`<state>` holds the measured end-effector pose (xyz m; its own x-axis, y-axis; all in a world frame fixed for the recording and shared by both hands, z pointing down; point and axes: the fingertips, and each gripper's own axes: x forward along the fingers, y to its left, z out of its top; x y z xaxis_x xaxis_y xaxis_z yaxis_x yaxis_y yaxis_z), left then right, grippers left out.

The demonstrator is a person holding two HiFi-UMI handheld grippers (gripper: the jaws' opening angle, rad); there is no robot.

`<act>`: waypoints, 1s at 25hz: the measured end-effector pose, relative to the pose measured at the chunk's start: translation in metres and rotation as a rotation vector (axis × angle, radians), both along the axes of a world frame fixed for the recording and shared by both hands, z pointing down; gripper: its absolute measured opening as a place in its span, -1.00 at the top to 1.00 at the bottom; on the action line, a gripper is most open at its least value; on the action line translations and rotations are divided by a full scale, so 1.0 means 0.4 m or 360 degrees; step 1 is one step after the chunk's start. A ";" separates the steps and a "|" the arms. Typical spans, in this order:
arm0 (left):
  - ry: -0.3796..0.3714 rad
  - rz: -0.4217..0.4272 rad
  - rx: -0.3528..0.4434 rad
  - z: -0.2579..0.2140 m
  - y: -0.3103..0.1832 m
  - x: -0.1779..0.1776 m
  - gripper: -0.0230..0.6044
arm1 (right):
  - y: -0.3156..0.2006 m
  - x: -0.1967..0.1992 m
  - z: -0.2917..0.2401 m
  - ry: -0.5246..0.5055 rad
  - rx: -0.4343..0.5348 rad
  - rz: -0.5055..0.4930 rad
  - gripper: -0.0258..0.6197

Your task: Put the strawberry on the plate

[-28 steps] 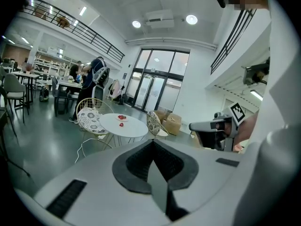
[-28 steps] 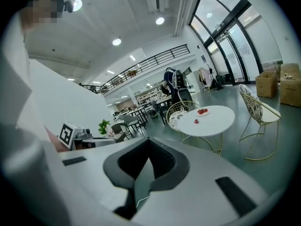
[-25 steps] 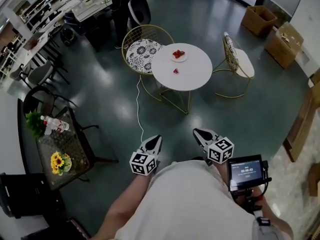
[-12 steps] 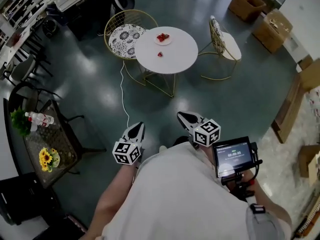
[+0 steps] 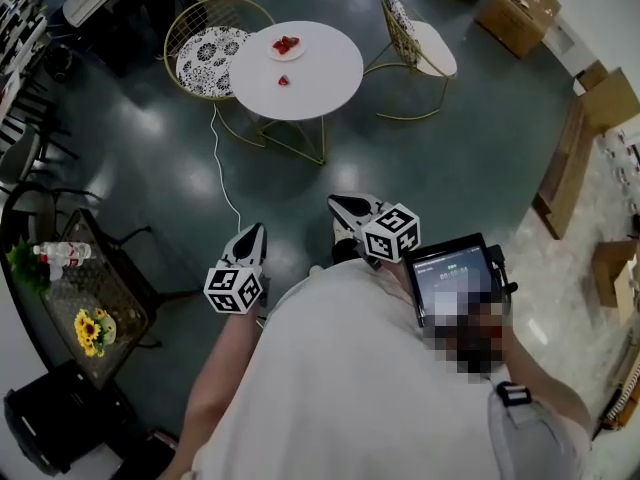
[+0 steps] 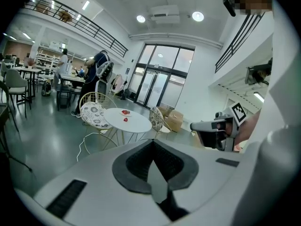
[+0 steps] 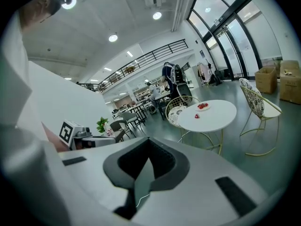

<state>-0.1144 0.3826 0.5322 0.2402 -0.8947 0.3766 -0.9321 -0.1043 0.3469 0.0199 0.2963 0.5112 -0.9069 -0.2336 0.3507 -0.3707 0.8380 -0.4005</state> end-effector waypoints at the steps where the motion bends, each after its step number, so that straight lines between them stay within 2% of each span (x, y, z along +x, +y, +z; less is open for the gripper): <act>1: -0.0003 -0.0002 0.0001 -0.002 -0.003 -0.005 0.91 | -0.001 -0.005 -0.002 -0.0003 0.0002 -0.0005 0.91; 5: -0.0009 -0.0006 0.0000 -0.011 -0.022 -0.017 0.91 | -0.019 -0.011 -0.007 -0.0002 -0.0006 0.0004 0.91; 10: -0.0013 -0.0017 -0.0049 0.014 -0.161 -0.023 0.91 | -0.168 -0.024 0.024 -0.0011 -0.0050 -0.0002 0.91; 18: -0.0055 -0.0005 -0.0111 0.020 -0.310 -0.002 0.91 | -0.314 -0.001 0.048 -0.0025 -0.0101 0.0009 0.91; 25: -0.0151 -0.0081 -0.0189 0.012 -0.459 0.009 0.91 | -0.460 0.017 0.040 -0.0060 -0.0116 -0.0019 0.91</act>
<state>-0.1107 0.1992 0.5370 0.1541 -0.8527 0.4991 -0.9642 -0.0195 0.2643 0.0267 0.1125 0.5274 -0.9222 -0.1979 0.3321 -0.3447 0.8101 -0.4743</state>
